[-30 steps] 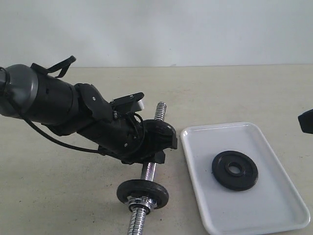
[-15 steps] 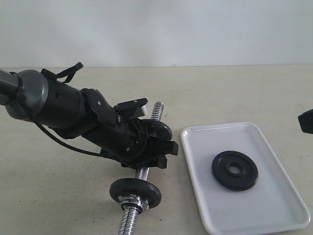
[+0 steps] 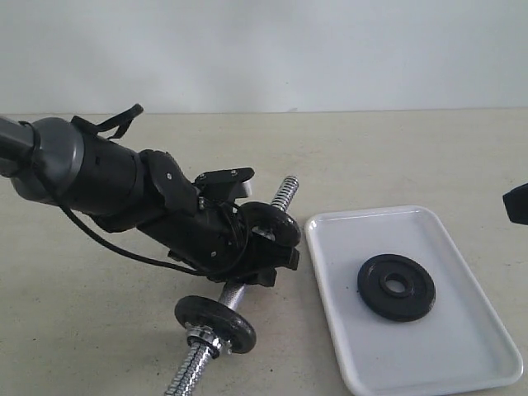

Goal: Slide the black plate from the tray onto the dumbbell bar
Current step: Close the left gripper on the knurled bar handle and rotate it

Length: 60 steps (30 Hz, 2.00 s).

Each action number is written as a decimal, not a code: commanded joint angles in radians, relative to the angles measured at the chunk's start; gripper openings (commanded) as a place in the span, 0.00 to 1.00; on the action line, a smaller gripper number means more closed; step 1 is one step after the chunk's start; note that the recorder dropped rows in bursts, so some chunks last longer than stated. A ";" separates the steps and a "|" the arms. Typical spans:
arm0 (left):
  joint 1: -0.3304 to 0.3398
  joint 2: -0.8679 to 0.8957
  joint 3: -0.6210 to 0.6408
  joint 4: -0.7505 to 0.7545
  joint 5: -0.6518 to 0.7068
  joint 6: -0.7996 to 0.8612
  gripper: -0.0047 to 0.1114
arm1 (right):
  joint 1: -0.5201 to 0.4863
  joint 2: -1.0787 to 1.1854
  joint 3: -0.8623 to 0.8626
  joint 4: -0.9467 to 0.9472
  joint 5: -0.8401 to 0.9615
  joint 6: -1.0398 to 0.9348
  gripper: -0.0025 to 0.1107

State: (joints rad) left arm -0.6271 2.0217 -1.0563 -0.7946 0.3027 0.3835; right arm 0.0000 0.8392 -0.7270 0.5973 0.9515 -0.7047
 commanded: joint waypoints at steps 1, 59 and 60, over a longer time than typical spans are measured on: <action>0.001 0.028 0.015 0.156 0.067 0.013 0.08 | -0.001 0.001 -0.010 0.002 -0.006 -0.007 0.02; 0.001 0.026 -0.085 0.915 0.488 -0.347 0.52 | -0.001 0.001 -0.010 0.002 -0.004 -0.007 0.02; 0.001 0.026 -0.085 0.915 0.488 -0.347 0.52 | -0.001 0.001 -0.010 0.002 -0.004 -0.007 0.02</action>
State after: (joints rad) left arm -0.6274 2.0199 -1.1618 0.1009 0.7473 0.0414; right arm 0.0000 0.8392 -0.7270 0.5973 0.9515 -0.7047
